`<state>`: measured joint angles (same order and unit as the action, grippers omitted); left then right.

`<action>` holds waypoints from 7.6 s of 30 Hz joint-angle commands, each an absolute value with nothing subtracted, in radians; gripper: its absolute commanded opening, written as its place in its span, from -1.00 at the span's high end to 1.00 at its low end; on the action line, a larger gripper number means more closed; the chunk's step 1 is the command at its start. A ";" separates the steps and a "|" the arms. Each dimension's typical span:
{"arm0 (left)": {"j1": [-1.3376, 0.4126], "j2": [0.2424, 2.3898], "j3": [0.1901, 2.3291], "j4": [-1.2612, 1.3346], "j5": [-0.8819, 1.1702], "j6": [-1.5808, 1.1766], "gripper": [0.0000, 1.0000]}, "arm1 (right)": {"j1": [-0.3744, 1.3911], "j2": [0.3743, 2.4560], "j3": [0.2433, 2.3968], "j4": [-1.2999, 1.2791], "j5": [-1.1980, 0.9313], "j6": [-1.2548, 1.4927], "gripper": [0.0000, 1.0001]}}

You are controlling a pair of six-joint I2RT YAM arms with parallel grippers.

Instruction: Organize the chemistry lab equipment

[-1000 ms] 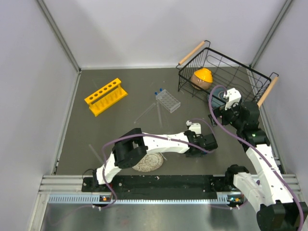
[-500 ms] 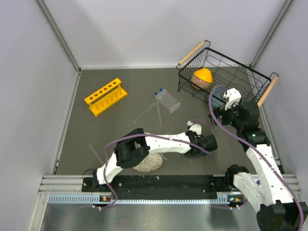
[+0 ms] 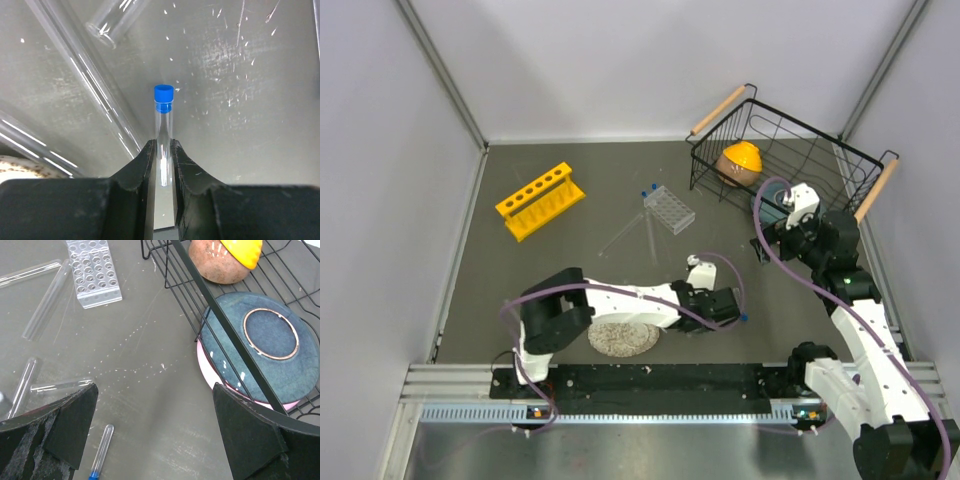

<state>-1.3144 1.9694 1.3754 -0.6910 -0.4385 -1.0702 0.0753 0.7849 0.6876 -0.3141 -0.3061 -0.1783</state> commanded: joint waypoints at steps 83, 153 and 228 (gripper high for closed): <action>-1.315 0.209 0.242 -0.331 -0.744 -0.827 -0.98 | 0.465 1.778 1.698 -0.621 -0.453 -0.371 0.80; -1.316 0.270 0.322 -0.449 -0.687 -0.903 -0.98 | 0.468 2.175 2.017 -0.491 -0.314 -0.275 0.06; -1.128 0.620 0.362 -0.143 -0.325 -0.954 -0.98 | 0.474 1.388 0.704 -0.667 -0.218 -0.497 0.43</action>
<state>-1.1419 0.6640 0.3981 -0.2501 -0.3412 -0.9104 0.4690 1.3560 0.6910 -0.6842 -0.2104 -0.5140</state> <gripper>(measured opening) 0.990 0.348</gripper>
